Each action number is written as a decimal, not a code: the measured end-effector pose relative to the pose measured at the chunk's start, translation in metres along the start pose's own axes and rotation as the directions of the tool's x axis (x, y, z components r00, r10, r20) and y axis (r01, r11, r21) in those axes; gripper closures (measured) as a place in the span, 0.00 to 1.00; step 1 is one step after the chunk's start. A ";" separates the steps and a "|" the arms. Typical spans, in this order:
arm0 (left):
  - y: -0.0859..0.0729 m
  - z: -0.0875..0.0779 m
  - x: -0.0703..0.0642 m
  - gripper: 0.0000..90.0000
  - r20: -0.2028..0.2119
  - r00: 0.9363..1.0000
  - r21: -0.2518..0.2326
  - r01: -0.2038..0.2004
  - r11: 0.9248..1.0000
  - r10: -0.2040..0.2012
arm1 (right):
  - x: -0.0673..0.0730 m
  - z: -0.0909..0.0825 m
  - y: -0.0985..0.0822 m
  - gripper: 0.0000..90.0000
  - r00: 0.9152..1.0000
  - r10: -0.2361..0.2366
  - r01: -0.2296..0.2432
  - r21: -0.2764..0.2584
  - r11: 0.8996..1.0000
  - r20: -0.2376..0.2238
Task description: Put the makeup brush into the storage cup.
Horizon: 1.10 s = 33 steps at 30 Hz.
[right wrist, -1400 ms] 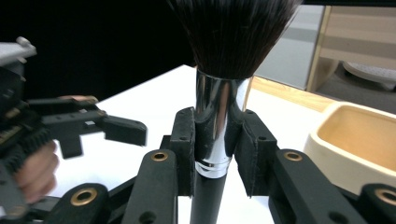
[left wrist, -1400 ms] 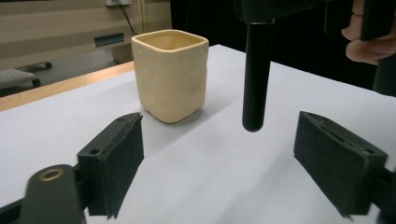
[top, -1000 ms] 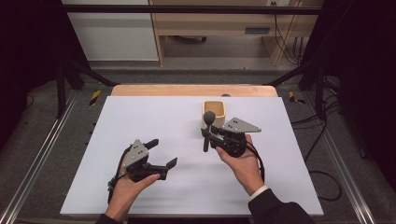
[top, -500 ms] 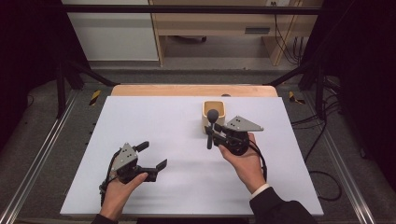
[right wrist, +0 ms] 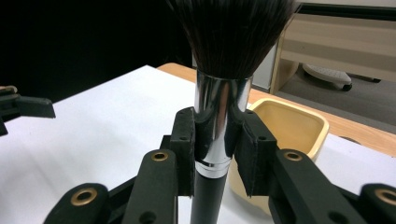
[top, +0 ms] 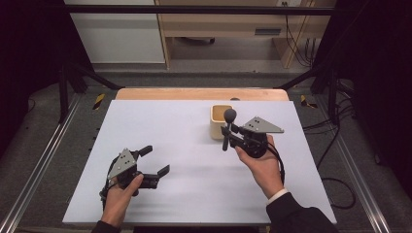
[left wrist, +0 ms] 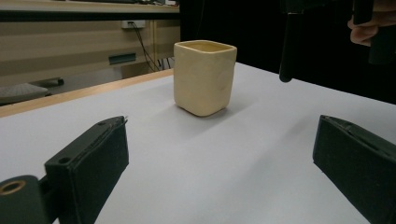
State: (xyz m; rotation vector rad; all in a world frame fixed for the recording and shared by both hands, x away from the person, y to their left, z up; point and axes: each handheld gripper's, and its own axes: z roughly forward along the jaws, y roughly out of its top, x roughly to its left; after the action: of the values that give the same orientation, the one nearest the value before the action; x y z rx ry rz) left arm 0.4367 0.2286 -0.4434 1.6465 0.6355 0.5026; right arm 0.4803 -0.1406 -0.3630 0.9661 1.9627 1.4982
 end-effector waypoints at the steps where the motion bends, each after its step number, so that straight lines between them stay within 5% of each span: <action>1: 0.000 0.000 0.000 0.04 0.004 1.000 -0.003 -0.006 1.000 0.006 | -0.001 0.000 0.001 0.78 1.000 0.000 0.000 -0.002 1.000 0.002; 11: -0.002 -0.003 0.001 0.03 0.041 0.999 -0.040 -0.028 0.999 0.030 | -0.008 -0.003 0.017 0.78 1.000 -0.007 0.008 -0.020 1.000 0.031; 33: -0.004 -0.011 0.010 0.02 0.020 0.999 -0.058 -0.041 0.997 0.042 | -0.018 0.001 0.035 0.78 0.995 -0.035 0.035 -0.004 0.999 0.090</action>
State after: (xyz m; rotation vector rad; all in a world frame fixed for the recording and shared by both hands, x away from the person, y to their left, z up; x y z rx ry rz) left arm 0.4368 0.2435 -0.4456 1.6111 0.5676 0.5283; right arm 0.5013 -0.1490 -0.3301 0.9750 1.9014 1.4154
